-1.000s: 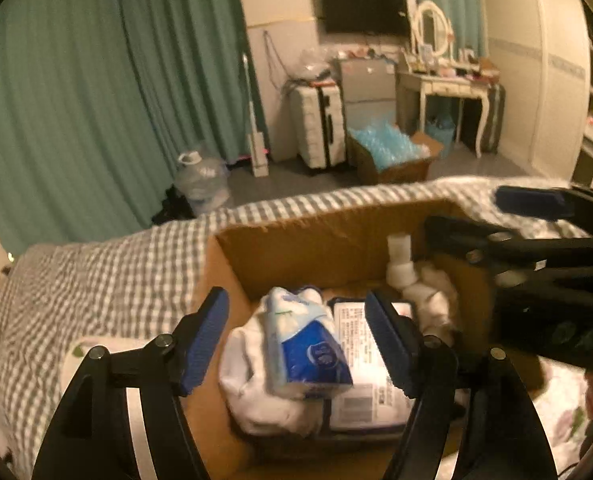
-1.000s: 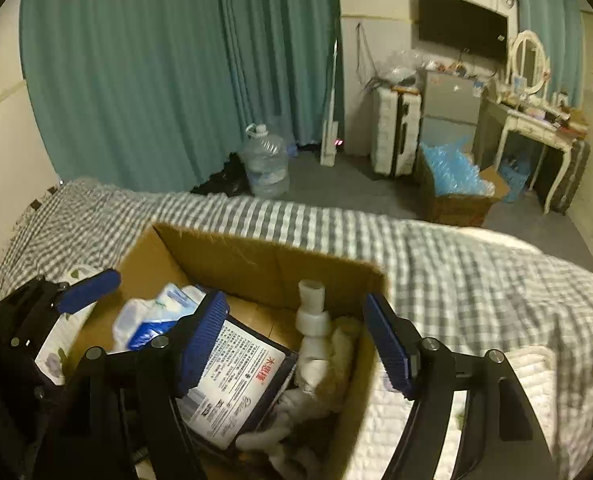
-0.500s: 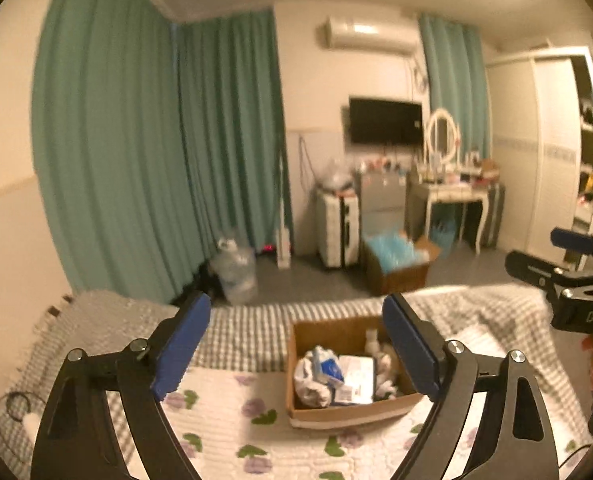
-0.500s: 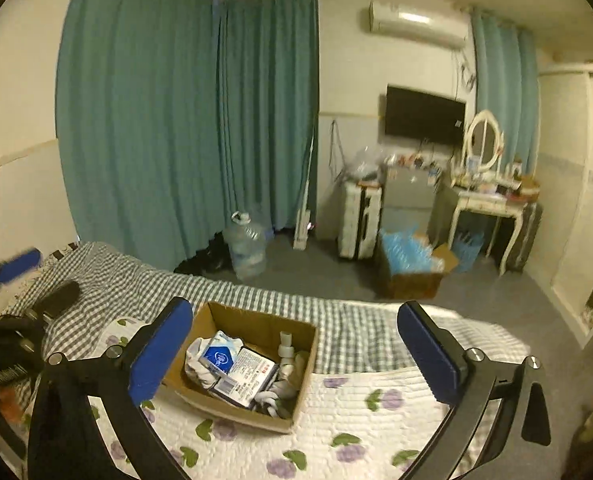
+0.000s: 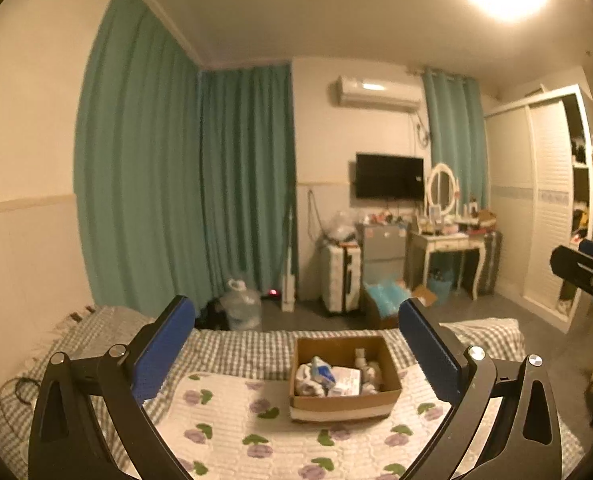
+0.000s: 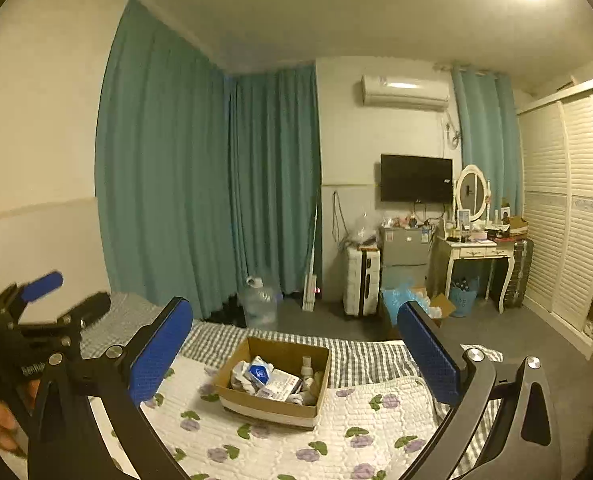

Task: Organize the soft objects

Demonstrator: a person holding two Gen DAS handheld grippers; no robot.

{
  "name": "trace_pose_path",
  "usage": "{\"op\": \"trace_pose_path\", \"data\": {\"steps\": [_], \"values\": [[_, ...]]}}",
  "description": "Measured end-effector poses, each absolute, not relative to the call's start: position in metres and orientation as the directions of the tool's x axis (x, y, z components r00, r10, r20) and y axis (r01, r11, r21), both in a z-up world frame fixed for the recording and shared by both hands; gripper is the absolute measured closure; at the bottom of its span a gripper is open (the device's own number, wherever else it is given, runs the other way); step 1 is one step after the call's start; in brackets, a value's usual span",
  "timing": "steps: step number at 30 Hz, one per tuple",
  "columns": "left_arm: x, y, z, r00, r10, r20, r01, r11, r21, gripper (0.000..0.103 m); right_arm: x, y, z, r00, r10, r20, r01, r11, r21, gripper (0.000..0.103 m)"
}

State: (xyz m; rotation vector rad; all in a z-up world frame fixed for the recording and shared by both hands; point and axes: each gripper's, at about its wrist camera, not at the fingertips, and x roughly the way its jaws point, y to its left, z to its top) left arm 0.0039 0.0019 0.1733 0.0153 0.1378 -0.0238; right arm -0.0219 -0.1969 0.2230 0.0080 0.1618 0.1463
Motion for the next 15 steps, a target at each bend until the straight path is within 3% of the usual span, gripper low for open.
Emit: {"op": "trace_pose_path", "data": {"steps": [5,9,15], "values": [[-0.007,-0.005,0.128,0.993,-0.005,-0.115,0.009,0.999,0.033,0.000,-0.027,-0.185,0.182,0.981,0.125,-0.151,-0.131,0.991,-0.026,0.000],[0.001,0.003,0.087,0.992,0.009,-0.126,-0.009,1.000,-0.003,0.000,-0.005,-0.182,0.119,0.967,0.123,-0.224,-0.129,0.992,-0.012,0.000],[0.026,0.010,0.030,0.975,0.025,-0.219,-0.032,0.999,-0.026,0.000,0.022,-0.185,0.052,0.941,0.137,-0.310,-0.137,0.990,0.022,0.000]]}}
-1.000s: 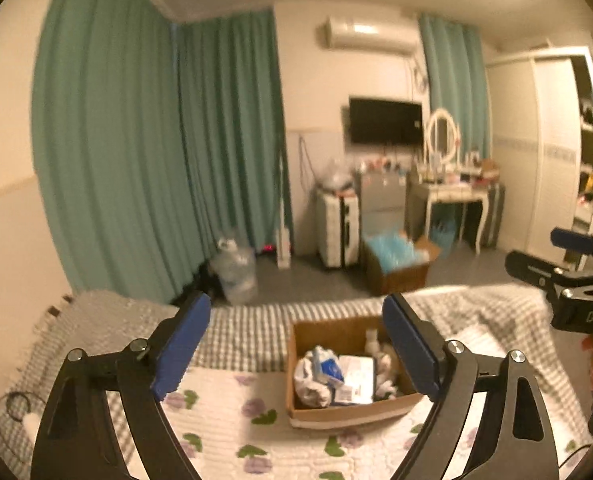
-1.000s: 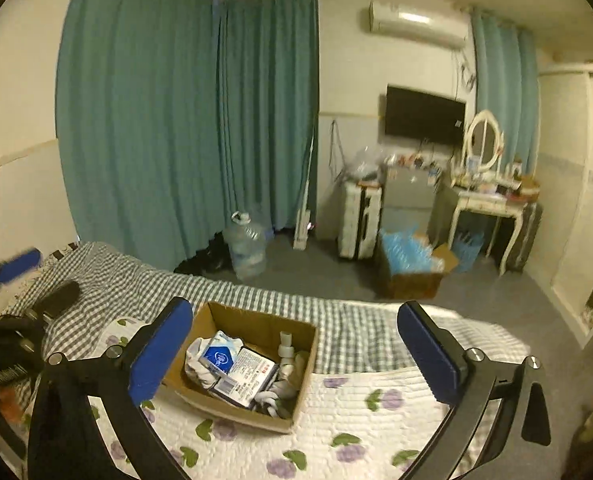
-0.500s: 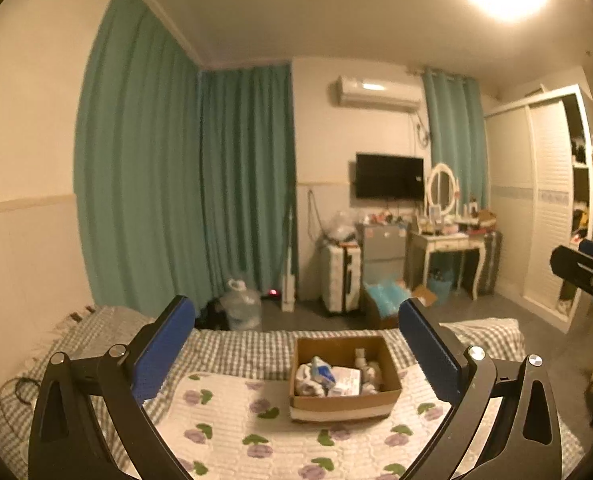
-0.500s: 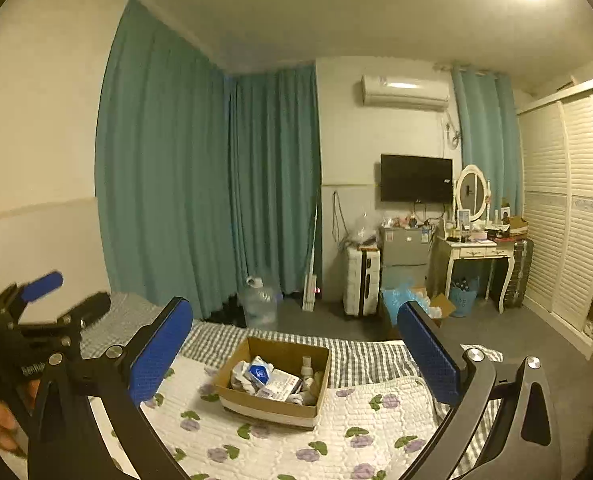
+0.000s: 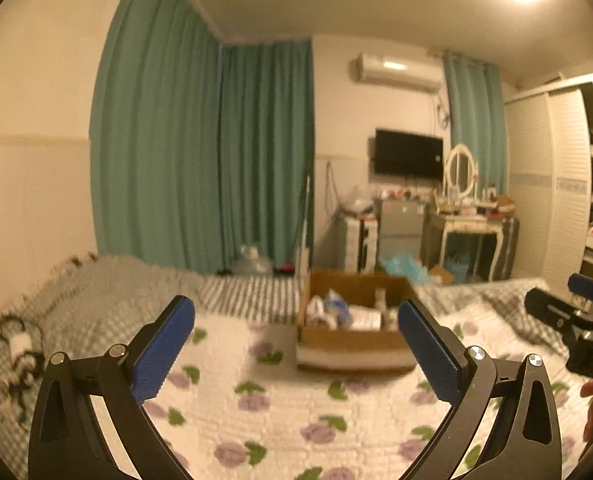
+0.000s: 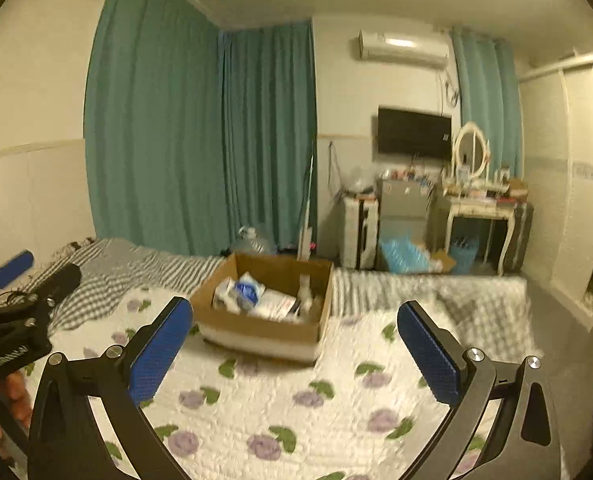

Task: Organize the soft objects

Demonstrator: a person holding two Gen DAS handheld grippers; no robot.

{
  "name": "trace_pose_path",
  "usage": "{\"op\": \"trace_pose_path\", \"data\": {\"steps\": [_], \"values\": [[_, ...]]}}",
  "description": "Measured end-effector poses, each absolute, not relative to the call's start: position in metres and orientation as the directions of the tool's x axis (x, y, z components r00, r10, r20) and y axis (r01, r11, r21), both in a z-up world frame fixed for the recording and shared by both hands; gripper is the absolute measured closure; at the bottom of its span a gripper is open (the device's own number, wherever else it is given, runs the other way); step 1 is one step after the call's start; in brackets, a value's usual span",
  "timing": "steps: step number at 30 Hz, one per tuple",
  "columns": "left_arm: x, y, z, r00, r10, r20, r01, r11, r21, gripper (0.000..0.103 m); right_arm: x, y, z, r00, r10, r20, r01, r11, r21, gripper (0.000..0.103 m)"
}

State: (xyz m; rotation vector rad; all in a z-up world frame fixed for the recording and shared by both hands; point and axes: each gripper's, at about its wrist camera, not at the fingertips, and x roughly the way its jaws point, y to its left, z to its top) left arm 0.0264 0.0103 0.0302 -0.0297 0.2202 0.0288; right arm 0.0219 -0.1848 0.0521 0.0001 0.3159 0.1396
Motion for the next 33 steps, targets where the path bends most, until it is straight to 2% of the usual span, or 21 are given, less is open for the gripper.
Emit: {"op": "trace_pose_path", "data": {"steps": [6,9,33], "values": [[0.034,0.004,0.005,0.961,0.017,-0.275,-0.016,1.000,0.005,0.000,0.036,-0.188,0.028,0.933,0.141,-0.332,-0.134,0.990,0.045,0.000],[0.035,0.006,0.003,0.955,0.005,-0.296,-0.012,1.000,-0.022,0.000,0.042,-0.186,0.022,0.927,0.136,-0.348,-0.131,0.991,0.037,0.000],[0.034,0.003,0.001,0.946,0.000,-0.324,-0.008,1.000,-0.023,0.000,0.037,-0.183,0.018,0.928,0.110,-0.356,-0.110,0.994,0.022,0.000]]}}
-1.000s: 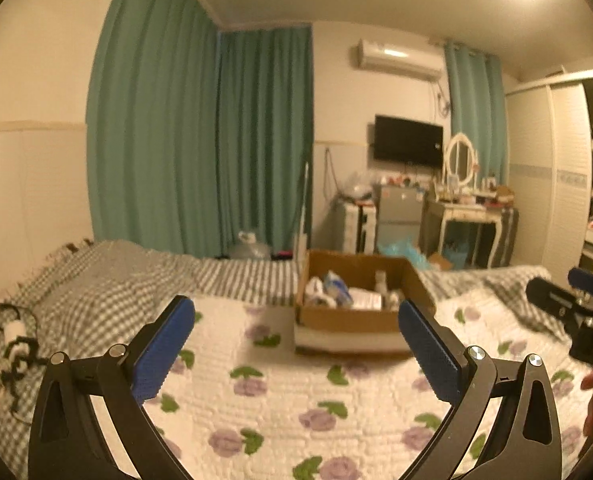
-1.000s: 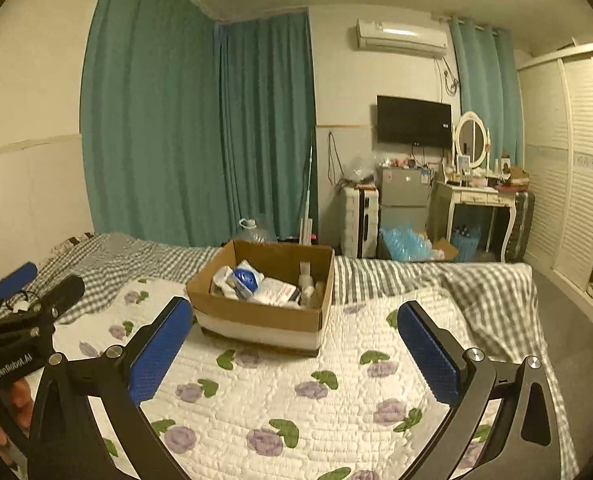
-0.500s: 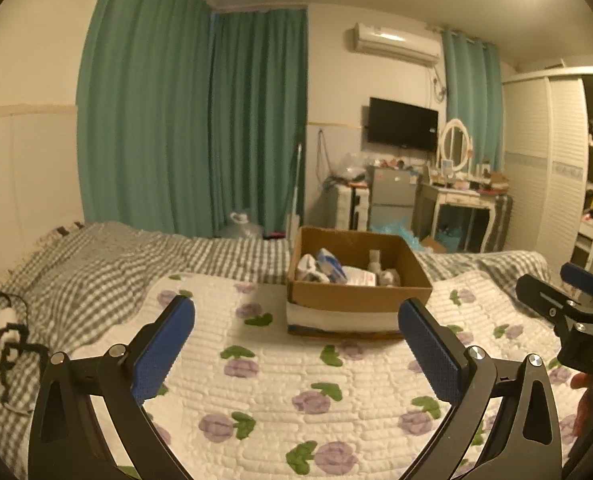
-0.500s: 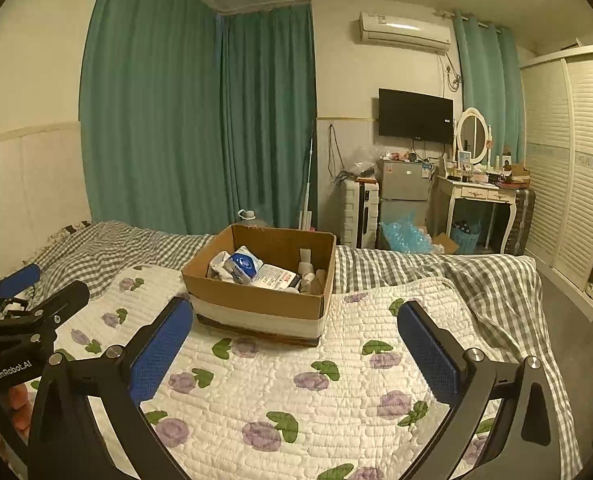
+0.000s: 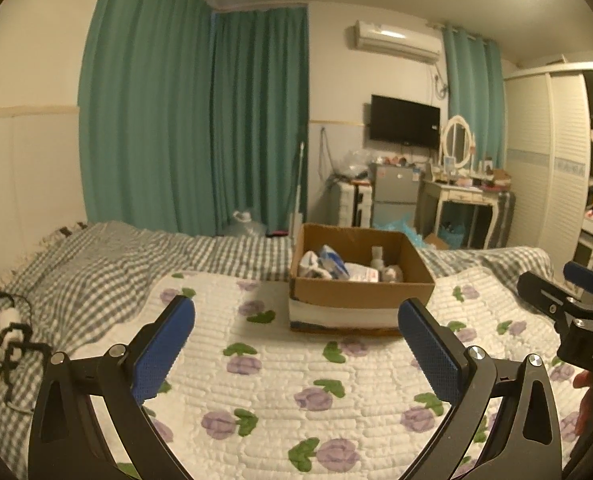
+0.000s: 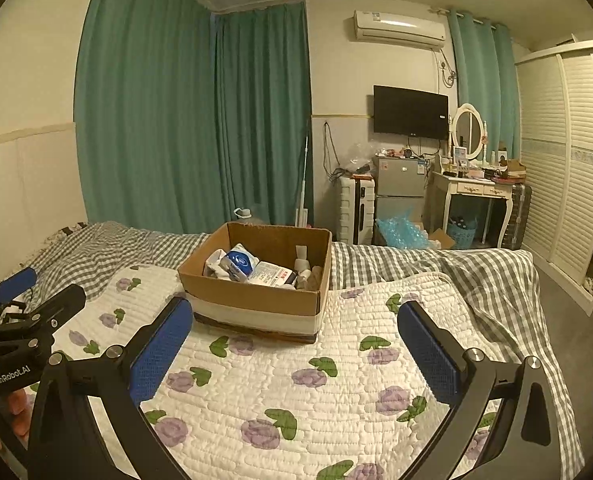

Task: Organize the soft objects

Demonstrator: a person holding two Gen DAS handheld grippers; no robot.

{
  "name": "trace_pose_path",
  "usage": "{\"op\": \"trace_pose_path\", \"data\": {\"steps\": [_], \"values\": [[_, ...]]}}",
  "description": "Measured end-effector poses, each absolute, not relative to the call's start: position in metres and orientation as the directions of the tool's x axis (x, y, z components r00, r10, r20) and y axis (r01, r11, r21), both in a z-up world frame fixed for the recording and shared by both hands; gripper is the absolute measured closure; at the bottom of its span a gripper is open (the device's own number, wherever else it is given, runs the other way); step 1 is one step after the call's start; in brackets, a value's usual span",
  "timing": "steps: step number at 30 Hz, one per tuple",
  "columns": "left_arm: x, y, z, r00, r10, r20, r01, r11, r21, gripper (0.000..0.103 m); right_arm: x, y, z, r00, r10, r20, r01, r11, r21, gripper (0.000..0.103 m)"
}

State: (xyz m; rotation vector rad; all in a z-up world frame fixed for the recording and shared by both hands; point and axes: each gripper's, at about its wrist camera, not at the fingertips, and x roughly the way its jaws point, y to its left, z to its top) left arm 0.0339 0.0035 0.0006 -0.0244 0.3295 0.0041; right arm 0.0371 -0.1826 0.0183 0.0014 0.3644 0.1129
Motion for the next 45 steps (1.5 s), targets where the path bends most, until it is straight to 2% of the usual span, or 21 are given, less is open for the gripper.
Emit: {"op": "trace_pose_path", "data": {"steps": [45], "values": [[0.0330,0.0099,0.0010,0.945,0.005,-0.327,-0.010,1.000,-0.015,0.000,0.0390,-0.1798,0.0133,0.925,0.105,-0.365,-0.104,0.994,0.023,0.000]]}}
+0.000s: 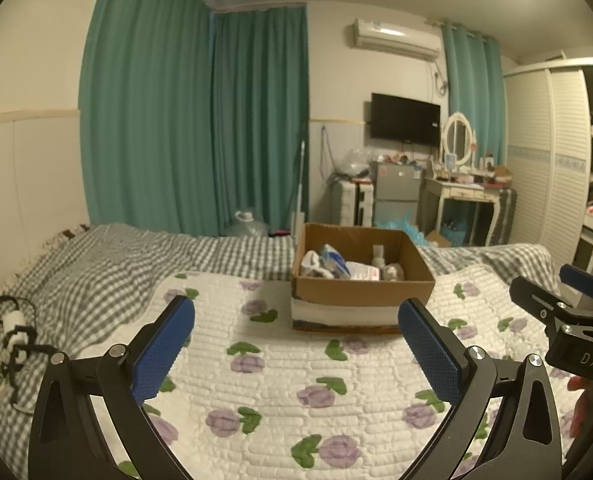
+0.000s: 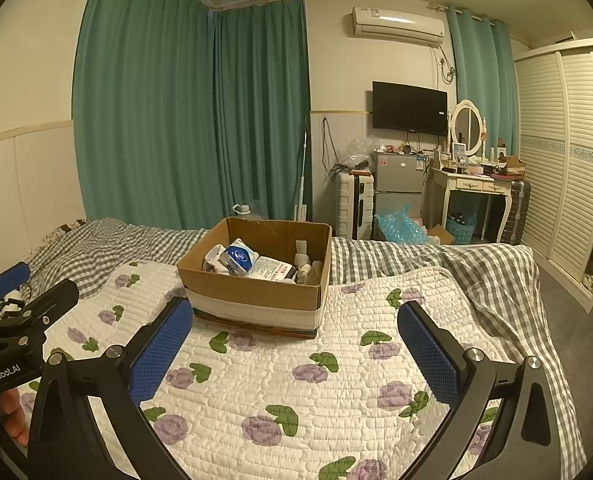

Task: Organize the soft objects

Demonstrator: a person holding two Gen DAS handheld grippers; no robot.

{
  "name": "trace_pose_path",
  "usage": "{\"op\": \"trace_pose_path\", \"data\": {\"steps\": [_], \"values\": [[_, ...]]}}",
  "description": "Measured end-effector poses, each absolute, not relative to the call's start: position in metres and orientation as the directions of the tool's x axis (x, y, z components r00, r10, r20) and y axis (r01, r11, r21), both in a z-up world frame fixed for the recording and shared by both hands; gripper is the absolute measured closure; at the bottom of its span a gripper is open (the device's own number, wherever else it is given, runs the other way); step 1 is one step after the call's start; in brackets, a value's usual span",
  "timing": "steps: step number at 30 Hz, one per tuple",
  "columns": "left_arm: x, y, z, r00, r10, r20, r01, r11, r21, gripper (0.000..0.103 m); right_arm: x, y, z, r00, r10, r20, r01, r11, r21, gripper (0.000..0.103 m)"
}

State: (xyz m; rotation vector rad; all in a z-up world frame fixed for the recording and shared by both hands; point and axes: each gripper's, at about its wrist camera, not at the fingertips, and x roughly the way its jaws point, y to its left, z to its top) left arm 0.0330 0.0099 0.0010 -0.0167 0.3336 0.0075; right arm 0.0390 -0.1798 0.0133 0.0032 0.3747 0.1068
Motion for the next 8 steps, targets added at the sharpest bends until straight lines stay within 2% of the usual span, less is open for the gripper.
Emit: {"op": "trace_pose_path", "data": {"steps": [8], "values": [[0.0329,0.0132,0.0010,0.944,0.004,-0.329,-0.007,1.000,-0.009,0.000,0.0388,-0.1802,0.0130,0.924,0.106,-0.366,-0.104,0.994,0.025,0.000]]}}
